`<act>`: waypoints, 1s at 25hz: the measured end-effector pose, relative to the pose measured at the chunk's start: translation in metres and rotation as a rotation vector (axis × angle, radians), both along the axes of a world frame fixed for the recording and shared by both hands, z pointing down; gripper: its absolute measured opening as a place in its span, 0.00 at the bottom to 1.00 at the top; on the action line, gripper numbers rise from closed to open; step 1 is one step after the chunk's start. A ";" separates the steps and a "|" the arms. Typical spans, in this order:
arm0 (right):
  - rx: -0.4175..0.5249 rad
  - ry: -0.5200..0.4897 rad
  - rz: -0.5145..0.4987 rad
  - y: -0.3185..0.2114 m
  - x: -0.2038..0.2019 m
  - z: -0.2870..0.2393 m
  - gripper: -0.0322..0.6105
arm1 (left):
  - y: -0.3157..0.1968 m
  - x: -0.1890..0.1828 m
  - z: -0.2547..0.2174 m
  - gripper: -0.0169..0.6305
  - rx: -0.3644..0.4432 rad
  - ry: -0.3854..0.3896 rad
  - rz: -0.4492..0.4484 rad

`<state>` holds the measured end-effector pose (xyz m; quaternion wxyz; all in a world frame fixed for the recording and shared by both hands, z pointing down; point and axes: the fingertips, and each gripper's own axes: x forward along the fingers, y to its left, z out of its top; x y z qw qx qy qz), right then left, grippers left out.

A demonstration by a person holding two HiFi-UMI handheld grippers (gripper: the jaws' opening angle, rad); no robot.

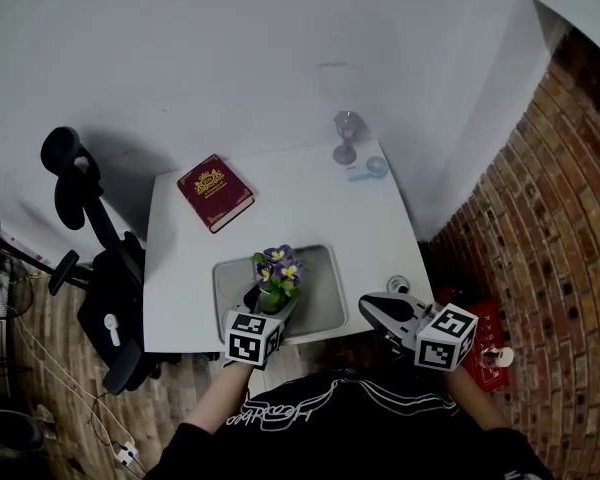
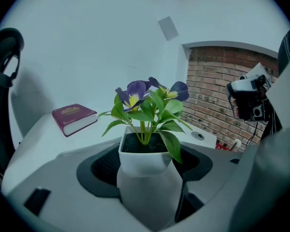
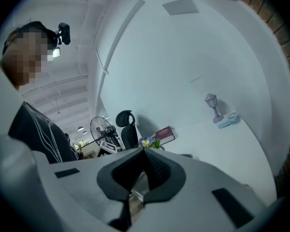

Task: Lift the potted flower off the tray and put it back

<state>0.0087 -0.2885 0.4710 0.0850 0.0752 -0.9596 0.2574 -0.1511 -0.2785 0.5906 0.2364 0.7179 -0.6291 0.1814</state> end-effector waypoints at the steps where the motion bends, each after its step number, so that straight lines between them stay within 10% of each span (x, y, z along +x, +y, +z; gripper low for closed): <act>1: 0.000 0.003 -0.002 -0.003 0.001 0.002 0.05 | -0.002 0.000 0.005 0.57 -0.006 -0.005 -0.002; 25: 0.003 -0.020 -0.026 -0.010 0.005 0.004 0.05 | -0.006 -0.005 0.032 0.58 0.013 0.012 -0.019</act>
